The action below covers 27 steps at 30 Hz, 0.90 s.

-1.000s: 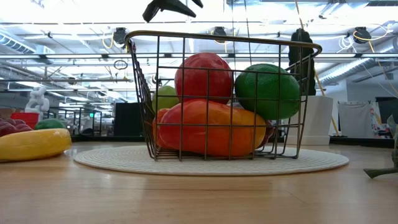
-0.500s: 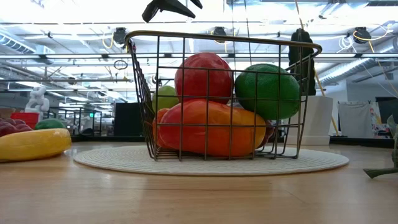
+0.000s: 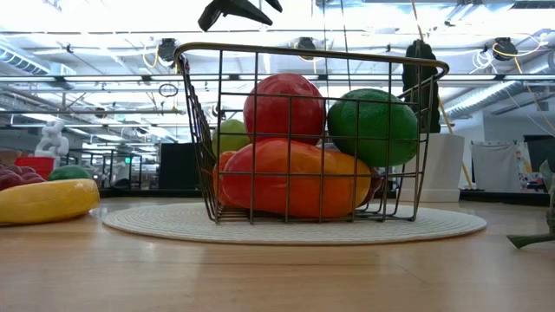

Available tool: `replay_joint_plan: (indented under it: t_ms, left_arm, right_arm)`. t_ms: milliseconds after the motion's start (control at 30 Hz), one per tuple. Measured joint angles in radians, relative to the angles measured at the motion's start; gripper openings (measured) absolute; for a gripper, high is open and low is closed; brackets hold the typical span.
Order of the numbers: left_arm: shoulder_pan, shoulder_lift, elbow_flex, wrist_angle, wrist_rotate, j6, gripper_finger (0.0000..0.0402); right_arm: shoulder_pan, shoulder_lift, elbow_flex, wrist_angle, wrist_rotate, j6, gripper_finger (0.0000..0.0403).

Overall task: Build produce basket
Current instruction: Put the bottom green lime into the black wire basket

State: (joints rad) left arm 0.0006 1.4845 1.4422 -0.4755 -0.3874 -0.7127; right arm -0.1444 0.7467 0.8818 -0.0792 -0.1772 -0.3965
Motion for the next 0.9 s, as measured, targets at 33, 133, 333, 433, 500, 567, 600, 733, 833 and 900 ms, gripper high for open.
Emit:
replay_joint_plan:
  t_ms: [33, 133, 333, 433, 500, 567, 600, 733, 833, 900]
  left_arm:
    - [0.000, 0.000, 0.000, 0.000, 0.000, 0.000, 0.0122]
    - [0.000, 0.000, 0.000, 0.000, 0.000, 0.001, 0.0122]
    - [0.000, 0.000, 0.000, 0.000, 0.000, 0.001, 0.0122]
    - [0.000, 0.000, 0.000, 0.000, 0.000, 0.002, 0.0122]
    - [0.000, 0.000, 0.000, 0.001, 0.001, 0.002, 0.0122]
    - [0.000, 0.000, 0.000, 0.001, 0.026, 0.015, 0.0122]
    - [0.000, 0.000, 0.000, 0.003, 0.044, 0.024, 0.0122]
    - [0.000, -0.010, 0.000, 0.005, 0.109, 0.061, 0.0122]
    - [-0.001, -0.018, 0.001, 0.007, 0.134, 0.102, 0.0122]
    - [-0.001, -0.016, 0.001, -0.003, 0.136, 0.131, 0.0122]
  right_arm:
    - [0.000, 0.000, 0.000, 0.000, 0.000, 0.020, 0.0196]
    - [0.000, 0.000, 0.000, 0.000, 0.002, 0.079, 0.0196]
    - [0.000, 0.000, 0.000, 0.000, 0.088, 0.275, 0.0196]
    - [0.000, 0.000, 0.000, 0.000, 0.105, 0.410, 0.0196]
    - [0.000, 0.000, 0.000, 0.000, 0.104, 0.506, 0.0196]
    - [0.000, 0.000, 0.000, 0.000, 0.103, 0.610, 0.0196]
    - [0.000, 0.000, 0.000, 0.000, 0.103, 0.662, 0.0196]
    - [0.000, 0.000, 0.000, 0.000, 0.103, 0.865, 0.0196]
    - [0.000, 0.000, -0.002, 0.000, 0.103, 1.002, 0.0196]
    - [0.000, 0.000, -0.008, -0.002, 0.103, 1.086, 0.0196]
